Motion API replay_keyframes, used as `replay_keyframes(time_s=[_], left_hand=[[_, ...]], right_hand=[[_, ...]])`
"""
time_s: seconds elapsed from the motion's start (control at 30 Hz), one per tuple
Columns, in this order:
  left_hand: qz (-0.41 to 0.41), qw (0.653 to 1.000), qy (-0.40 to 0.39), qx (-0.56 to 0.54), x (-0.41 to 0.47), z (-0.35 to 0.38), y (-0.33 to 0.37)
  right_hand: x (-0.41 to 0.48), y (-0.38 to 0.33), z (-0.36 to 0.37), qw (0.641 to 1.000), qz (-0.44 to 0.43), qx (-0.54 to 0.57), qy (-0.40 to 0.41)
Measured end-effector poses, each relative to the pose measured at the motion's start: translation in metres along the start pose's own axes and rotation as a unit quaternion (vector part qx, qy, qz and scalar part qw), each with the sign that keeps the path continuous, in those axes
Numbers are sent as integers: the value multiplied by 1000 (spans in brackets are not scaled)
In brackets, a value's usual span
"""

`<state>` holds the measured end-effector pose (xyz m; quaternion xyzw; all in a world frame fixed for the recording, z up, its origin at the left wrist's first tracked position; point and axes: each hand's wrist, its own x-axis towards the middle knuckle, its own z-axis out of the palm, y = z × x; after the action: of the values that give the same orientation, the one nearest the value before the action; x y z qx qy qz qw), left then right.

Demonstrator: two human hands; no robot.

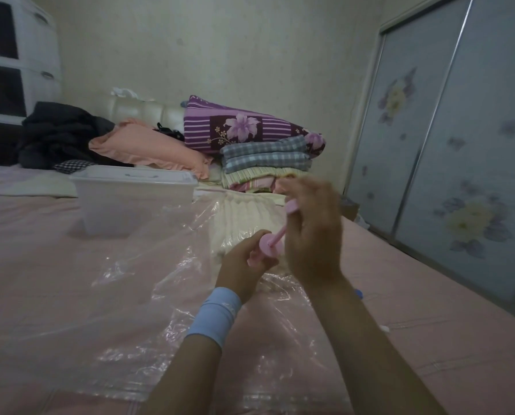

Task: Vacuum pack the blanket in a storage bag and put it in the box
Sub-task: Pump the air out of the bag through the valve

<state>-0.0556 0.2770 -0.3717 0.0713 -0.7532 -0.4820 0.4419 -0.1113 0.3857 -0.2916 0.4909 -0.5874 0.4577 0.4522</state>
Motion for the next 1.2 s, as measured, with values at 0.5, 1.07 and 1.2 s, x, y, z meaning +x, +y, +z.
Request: replay_keyframes(time_s=[0.5, 1.07, 1.2], left_hand=[[9, 1000, -2, 14, 0, -3, 0], [18, 999, -4, 28, -1, 0, -1], [-14, 1000, 8, 6, -2, 2, -2]], right_hand=[[12, 0, -9, 999, -21, 33, 14], [5, 0, -4, 999, -3, 20, 32], [-46, 22, 16, 966, 90, 14, -241]])
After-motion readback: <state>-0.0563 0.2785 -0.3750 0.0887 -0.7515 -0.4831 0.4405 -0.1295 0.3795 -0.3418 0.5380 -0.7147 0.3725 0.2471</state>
